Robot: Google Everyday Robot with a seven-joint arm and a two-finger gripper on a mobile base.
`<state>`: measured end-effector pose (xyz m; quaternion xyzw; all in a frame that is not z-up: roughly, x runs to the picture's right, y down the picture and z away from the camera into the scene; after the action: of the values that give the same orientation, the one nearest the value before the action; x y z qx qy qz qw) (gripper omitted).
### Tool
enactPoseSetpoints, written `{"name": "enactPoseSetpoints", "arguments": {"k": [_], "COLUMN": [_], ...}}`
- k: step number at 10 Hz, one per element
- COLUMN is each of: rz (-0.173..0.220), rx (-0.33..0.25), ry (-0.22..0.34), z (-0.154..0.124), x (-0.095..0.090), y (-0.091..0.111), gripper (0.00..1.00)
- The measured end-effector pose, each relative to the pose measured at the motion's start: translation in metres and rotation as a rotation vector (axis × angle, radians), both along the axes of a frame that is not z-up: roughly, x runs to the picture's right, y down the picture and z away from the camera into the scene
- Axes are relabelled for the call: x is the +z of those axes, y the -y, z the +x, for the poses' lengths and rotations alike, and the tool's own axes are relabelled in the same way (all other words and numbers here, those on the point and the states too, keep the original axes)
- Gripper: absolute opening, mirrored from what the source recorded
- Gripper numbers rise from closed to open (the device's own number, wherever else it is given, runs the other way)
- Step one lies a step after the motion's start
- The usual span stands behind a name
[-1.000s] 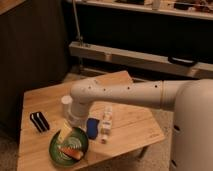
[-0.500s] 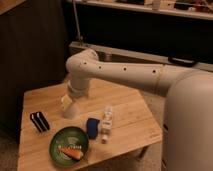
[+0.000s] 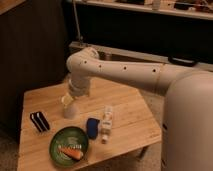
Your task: Place the ceramic cup over the eraser
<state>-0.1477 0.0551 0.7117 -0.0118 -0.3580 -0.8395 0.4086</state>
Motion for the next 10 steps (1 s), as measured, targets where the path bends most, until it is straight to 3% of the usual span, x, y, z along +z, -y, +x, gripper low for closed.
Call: {"name": "enactPoseSetpoints", "arguments": {"k": [2,5,10], "rz": [0.077,0.183,0.272], "rx": [-0.013,-0.041,-0.084], "ry": [0.01,0.029,-0.018], "z": [-0.008,-0.038,-0.062], "x": [0.004,0.029,0.064], "y": [-0.01,-0.008,0.012], "gripper": [0.8,0.8,0.8]}}
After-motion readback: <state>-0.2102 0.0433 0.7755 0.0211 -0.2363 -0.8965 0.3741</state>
